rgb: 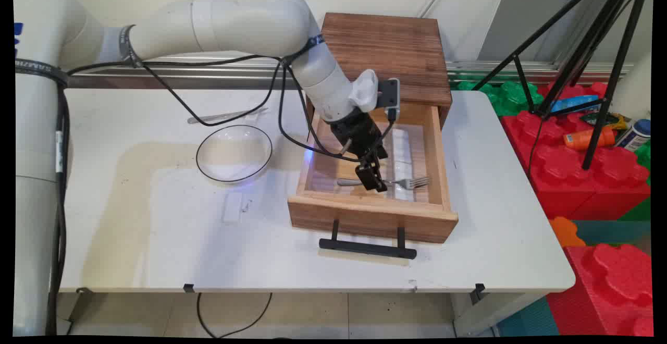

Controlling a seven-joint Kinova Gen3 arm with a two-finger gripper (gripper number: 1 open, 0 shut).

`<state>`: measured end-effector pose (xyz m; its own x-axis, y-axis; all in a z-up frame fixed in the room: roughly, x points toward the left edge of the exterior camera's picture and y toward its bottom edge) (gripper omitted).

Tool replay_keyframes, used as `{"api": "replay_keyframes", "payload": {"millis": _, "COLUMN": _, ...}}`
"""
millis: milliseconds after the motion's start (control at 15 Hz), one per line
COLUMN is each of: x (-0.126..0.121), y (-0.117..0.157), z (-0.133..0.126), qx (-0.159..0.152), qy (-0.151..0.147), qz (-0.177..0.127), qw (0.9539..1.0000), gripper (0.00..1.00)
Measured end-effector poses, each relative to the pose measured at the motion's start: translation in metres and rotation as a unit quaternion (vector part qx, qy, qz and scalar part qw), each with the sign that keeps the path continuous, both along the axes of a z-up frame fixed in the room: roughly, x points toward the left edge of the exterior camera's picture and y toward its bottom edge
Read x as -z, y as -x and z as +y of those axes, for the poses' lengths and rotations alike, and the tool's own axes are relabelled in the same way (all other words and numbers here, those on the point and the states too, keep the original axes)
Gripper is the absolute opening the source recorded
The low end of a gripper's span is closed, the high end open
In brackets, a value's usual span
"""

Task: Pick up the knife from the left of the white plate

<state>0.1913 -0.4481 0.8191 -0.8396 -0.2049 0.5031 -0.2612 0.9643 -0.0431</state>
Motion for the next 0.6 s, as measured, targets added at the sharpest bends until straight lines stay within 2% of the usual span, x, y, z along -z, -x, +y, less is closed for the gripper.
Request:
{"api": "replay_keyframes", "payload": {"millis": 333, "x": -0.023, "y": -0.021, "z": 0.008, "qx": -0.020, "qy": 0.011, "qz": 0.015, "qw": 0.9996, "gripper": 1.00}}
{"api": "replay_keyframes", "payload": {"millis": 600, "x": -0.057, "y": -0.052, "z": 0.022, "qx": -0.042, "qy": 0.024, "qz": 0.033, "qw": 0.9983, "gripper": 1.00}}
